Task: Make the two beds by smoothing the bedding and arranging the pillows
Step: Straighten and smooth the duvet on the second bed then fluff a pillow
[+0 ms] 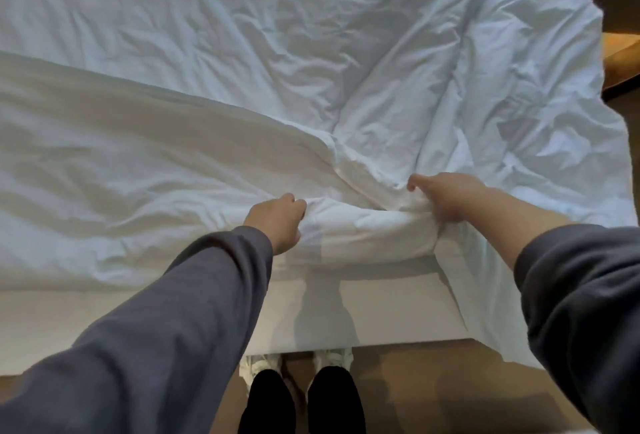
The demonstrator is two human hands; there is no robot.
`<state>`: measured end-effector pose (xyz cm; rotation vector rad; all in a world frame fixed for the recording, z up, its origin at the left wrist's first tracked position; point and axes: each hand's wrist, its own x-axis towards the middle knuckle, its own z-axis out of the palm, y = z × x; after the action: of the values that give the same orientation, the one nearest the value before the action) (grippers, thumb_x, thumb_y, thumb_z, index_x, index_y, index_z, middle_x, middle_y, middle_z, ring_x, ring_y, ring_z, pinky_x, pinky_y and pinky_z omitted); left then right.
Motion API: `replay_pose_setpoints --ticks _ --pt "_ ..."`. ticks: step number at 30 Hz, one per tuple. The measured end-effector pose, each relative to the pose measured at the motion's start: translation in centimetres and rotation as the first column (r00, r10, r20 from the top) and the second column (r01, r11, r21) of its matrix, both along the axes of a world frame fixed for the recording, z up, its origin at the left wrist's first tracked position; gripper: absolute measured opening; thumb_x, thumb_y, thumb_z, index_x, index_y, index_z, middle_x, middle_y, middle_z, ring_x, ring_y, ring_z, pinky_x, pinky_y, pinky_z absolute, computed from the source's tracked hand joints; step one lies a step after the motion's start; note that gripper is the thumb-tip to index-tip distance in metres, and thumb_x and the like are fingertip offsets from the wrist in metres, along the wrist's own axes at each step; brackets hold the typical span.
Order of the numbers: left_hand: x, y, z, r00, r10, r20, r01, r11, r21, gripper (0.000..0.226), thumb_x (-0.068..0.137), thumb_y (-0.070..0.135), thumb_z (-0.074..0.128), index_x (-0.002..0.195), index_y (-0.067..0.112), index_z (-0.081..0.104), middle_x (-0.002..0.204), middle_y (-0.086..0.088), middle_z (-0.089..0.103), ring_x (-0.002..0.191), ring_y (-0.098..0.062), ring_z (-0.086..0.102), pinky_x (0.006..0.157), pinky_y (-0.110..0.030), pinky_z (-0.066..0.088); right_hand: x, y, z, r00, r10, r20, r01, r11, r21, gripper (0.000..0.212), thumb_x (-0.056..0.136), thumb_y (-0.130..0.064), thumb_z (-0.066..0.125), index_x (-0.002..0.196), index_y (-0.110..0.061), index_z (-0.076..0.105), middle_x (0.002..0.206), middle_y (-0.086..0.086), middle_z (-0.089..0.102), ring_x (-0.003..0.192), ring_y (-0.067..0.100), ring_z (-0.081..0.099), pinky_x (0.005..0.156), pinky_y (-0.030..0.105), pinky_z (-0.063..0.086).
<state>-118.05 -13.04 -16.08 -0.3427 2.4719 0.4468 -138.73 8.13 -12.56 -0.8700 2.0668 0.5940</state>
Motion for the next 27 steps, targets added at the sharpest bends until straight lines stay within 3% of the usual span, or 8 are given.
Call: replay_pose_setpoints --ticks 4,7,12,16,18,21,24,27 --pt "-1.9 2.7 2.7 0.998 -0.054 0.016 0.053 0.996 0.076 0.027 0.093 0.016 0.047 0.119 0.016 0.052 0.118 -0.003 0.053 0.097 -0.026 0.056 0.070 -0.030 0.036 0.5 3.3 1.4 0.951 -0.263 0.160 0.272 0.962 -0.036 0.080 0.083 -0.030 0.072 0.148 -0.033 0.026 0.140 0.005 0.046 0.122 0.026 0.049 0.098 0.037 0.043" --pt "-3.7 5.9 3.5 0.994 -0.087 -0.065 0.095 0.985 0.146 0.035 0.092 0.019 0.052 0.127 0.018 0.050 0.126 -0.001 0.051 0.110 -0.025 0.053 0.076 -0.031 0.038 -1.1 7.6 1.4 0.819 -0.540 0.194 0.569 0.808 -0.154 0.074 0.089 -0.048 0.063 0.150 -0.025 0.028 0.151 0.010 0.037 0.134 0.028 0.042 0.107 0.039 0.035" --pt "-8.0 13.3 1.4 0.925 -0.220 -0.309 0.292 0.934 0.206 0.070 0.081 0.026 0.065 0.144 0.023 0.034 0.152 -0.003 0.030 0.138 -0.026 0.032 0.107 -0.037 0.030 -6.1 14.7 -2.6 0.701 -0.713 0.025 0.704 0.686 -0.183 0.075 0.092 -0.047 0.056 0.153 -0.023 0.019 0.152 0.018 0.030 0.133 0.038 0.040 0.107 0.046 0.036" --pt "-13.6 20.5 -1.7 0.911 -0.361 -0.198 0.377 0.925 0.044 0.104 0.079 0.056 0.065 0.153 0.028 -0.003 0.162 -0.008 -0.003 0.149 -0.034 -0.005 0.115 -0.062 0.001 -11.2 20.0 -6.5 0.613 -0.788 -0.059 0.771 0.613 -0.173 0.093 0.088 -0.053 0.062 0.154 -0.026 0.003 0.160 0.016 0.008 0.144 0.043 0.014 0.113 0.055 0.025" --pt "-16.4 23.2 -3.9 0.913 -0.385 -0.131 0.393 0.919 0.038 0.112 0.076 0.061 0.066 0.152 0.030 -0.010 0.161 -0.010 -0.008 0.148 -0.037 -0.009 0.114 -0.065 0.001 -13.8 23.3 -8.1 0.554 -0.822 -0.127 0.806 0.569 -0.162 0.105 0.083 -0.057 0.066 0.154 -0.030 -0.008 0.161 0.017 -0.006 0.146 0.044 -0.002 0.113 0.062 0.017" --pt "-18.6 24.9 -7.0 0.898 -0.439 0.015 0.440 0.898 -0.005 0.113 0.079 0.038 0.071 0.152 0.029 -0.015 0.159 -0.015 -0.005 0.146 -0.039 0.004 0.113 -0.060 0.016 -17.3 27.4 -10.4 0.416 -0.899 -0.137 0.882 0.435 -0.179 0.122 0.076 -0.062 0.071 0.150 -0.034 -0.023 0.159 0.019 -0.018 0.146 0.045 -0.004 0.112 0.066 0.017" --pt "-19.1 25.5 -8.7 0.875 -0.474 0.102 0.480 0.876 -0.053 0.101 0.084 0.022 0.060 0.153 0.024 -0.014 0.158 -0.016 0.000 0.143 -0.034 0.015 0.111 -0.050 0.024 -19.1 29.5 -13.0 0.335 -0.939 -0.077 0.902 0.343 -0.261 0.116 0.081 -0.046 0.073 0.152 -0.030 -0.018 0.156 0.027 0.013 0.137 0.045 0.032 0.107 0.051 0.033" --pt "-19.7 25.8 -9.3 0.870 -0.481 0.105 0.489 0.869 -0.070 0.091 0.087 0.027 0.056 0.154 0.024 -0.007 0.157 -0.007 0.009 0.141 -0.027 0.023 0.110 -0.043 0.024 -19.9 30.4 -15.1 0.530 -0.829 -0.178 0.760 0.558 -0.334 0.071 0.090 -0.012 0.056 0.150 -0.017 0.019 0.131 0.024 0.051 0.116 0.042 0.053 0.091 0.046 0.045"
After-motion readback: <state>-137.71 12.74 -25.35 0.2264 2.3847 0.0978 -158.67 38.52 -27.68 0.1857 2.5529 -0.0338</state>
